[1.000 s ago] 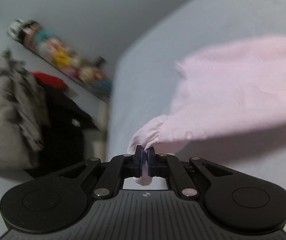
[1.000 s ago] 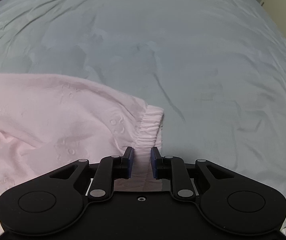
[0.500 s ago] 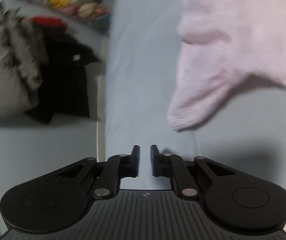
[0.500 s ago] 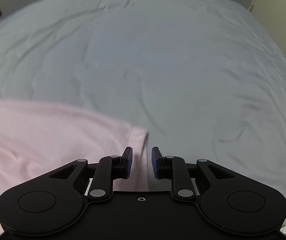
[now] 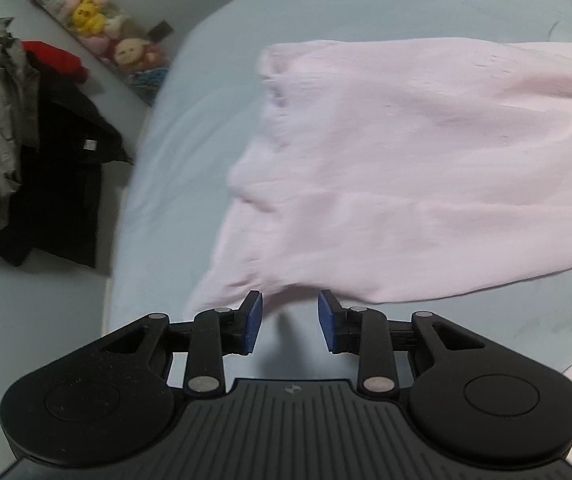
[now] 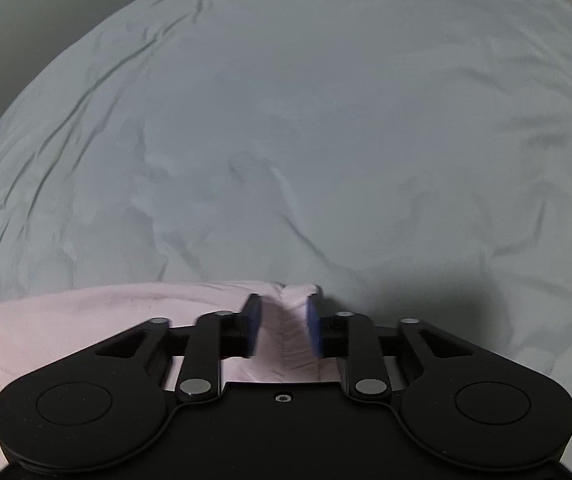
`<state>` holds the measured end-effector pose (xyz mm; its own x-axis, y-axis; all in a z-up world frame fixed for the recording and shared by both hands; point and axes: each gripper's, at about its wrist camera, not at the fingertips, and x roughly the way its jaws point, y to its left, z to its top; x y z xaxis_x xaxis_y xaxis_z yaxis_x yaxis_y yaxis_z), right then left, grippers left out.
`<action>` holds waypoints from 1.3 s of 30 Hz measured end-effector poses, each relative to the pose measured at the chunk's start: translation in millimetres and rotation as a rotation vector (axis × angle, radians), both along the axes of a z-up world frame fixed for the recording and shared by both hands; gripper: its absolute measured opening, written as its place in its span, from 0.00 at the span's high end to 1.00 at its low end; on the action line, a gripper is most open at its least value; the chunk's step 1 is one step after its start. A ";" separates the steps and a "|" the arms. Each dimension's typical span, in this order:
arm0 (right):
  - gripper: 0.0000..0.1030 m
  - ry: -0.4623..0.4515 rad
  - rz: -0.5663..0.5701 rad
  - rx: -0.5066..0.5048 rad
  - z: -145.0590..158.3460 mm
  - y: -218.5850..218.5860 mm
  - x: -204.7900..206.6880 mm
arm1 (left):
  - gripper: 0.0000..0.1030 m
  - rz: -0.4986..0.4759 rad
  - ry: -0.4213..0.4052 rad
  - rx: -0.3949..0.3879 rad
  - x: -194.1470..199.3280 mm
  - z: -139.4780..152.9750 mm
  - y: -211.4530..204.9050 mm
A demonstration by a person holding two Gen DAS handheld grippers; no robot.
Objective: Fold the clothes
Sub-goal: 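Grasp the elastic waistband with the right gripper, pull it straight, release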
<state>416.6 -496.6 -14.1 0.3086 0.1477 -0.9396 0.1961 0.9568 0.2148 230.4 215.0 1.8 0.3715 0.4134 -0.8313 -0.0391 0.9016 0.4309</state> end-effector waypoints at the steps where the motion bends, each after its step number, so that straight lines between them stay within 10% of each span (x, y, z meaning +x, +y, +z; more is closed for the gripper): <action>1: 0.65 0.010 -0.004 0.001 -3.1 -0.6 0.2 | 0.71 0.001 0.005 -0.006 1.6 -4.1 -2.6; 5: 0.93 -0.049 -0.011 0.024 -2.1 0.2 -1.9 | 0.72 -0.005 0.040 0.002 9.9 -21.1 -18.0; 9: 0.97 -0.137 -0.061 -0.016 8.6 -4.8 -1.2 | 0.72 -0.005 0.042 0.035 15.2 -23.2 -25.8; 19: 0.96 -0.165 -0.058 -0.135 5.3 -5.6 9.5 | 0.72 0.027 0.040 0.054 22.7 -24.8 -27.9; 25: 0.70 -0.155 -0.070 -0.099 23.3 -30.7 -12.9 | 0.71 0.035 0.018 0.035 -2.2 -11.7 -22.0; 39: 0.70 -0.061 0.256 0.047 11.2 -6.0 -110.6 | 0.71 -0.079 0.046 -0.020 -108.4 13.3 -23.1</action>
